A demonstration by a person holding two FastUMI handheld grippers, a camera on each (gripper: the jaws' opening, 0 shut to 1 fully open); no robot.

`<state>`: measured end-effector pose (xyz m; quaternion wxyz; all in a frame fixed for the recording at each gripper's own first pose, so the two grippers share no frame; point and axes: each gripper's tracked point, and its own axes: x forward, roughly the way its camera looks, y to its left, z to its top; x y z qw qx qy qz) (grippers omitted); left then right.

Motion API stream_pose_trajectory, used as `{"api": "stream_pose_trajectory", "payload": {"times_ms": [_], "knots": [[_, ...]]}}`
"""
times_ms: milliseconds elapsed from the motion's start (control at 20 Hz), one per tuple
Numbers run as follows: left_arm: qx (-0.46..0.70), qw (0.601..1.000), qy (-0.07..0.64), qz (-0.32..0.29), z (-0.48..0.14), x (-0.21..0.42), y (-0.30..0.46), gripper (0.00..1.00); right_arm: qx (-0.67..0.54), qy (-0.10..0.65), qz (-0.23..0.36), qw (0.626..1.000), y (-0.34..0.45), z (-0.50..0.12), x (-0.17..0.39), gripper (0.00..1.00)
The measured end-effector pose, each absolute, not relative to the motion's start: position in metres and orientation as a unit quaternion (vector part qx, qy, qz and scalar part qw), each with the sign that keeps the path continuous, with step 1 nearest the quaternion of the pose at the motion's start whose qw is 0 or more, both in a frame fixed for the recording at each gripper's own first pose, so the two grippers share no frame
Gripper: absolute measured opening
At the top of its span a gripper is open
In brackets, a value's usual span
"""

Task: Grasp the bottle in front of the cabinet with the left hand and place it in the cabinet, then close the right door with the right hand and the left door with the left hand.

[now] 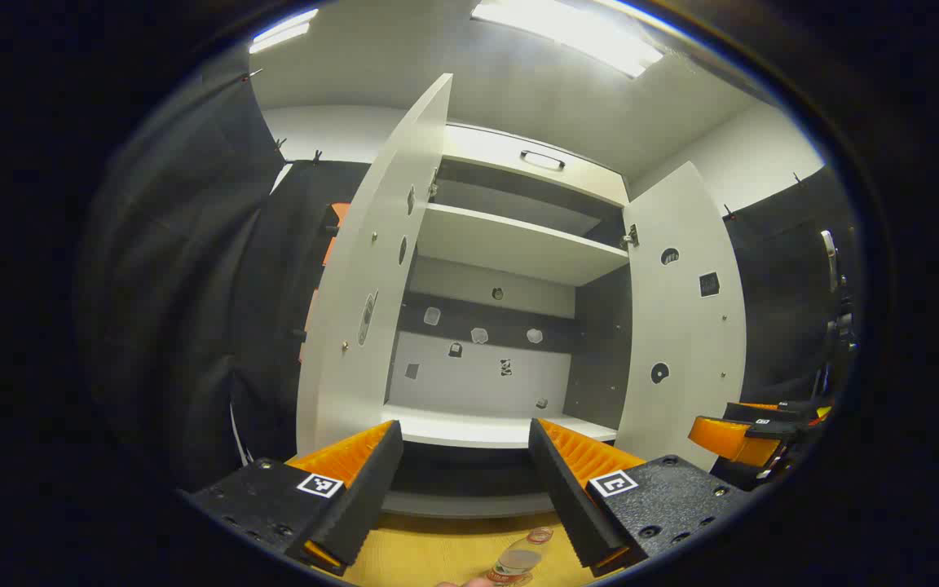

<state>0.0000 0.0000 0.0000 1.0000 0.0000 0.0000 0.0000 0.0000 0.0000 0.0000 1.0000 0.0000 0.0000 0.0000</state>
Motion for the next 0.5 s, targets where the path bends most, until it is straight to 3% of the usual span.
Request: {"api": "stream_pose_trajectory", "payload": {"times_ms": [500], "knots": [[0.017,0.999,0.006,0.042,-0.007,-0.001,0.014,0.94,-0.003,0.0,0.006,1.0,-0.012,-0.002,0.013,0.97]]}}
